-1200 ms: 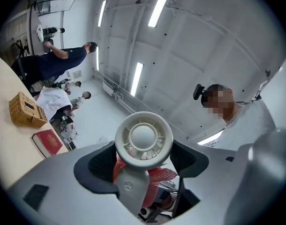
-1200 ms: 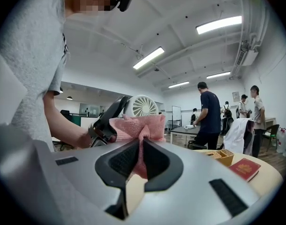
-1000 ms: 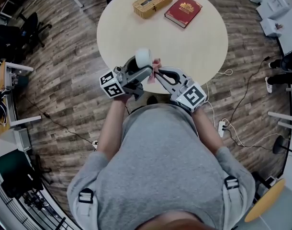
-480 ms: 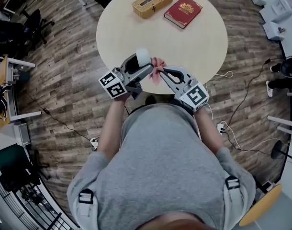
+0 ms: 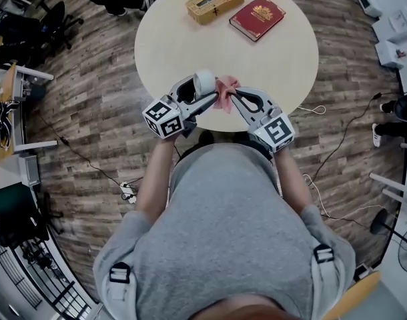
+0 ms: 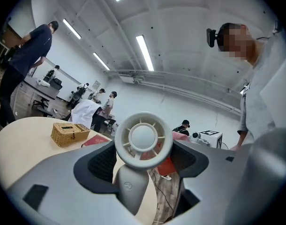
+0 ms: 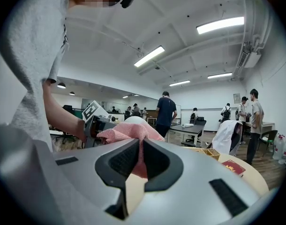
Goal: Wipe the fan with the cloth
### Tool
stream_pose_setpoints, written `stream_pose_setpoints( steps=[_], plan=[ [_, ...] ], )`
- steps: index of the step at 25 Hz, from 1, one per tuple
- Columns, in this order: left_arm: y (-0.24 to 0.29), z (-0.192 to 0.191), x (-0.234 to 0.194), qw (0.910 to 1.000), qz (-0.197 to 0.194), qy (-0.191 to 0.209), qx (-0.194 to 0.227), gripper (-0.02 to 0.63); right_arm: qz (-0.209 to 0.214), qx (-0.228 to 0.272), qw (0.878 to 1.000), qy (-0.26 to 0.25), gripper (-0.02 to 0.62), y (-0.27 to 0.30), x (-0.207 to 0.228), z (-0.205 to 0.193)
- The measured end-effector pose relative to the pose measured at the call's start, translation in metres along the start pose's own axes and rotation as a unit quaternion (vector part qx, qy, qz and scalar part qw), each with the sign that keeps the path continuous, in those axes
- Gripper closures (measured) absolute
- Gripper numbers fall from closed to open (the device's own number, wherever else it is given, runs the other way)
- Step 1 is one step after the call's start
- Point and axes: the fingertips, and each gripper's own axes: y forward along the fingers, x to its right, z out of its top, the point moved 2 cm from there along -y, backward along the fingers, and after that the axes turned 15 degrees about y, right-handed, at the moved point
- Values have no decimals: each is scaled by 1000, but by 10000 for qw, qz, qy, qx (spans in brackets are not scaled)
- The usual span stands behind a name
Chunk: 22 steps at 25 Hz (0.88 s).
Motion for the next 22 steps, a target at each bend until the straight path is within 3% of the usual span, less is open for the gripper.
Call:
stream_pose_setpoints(
  steps=[8,22],
  plan=[
    [23,-10,19,9987,344,229,-293,238,343,-97,9991,-222,566,-19,29,-3],
    [43,-25,42,9929,1019,289,-542,238,934,-272,9950,-203,567,-37,63,-9]
  ],
)
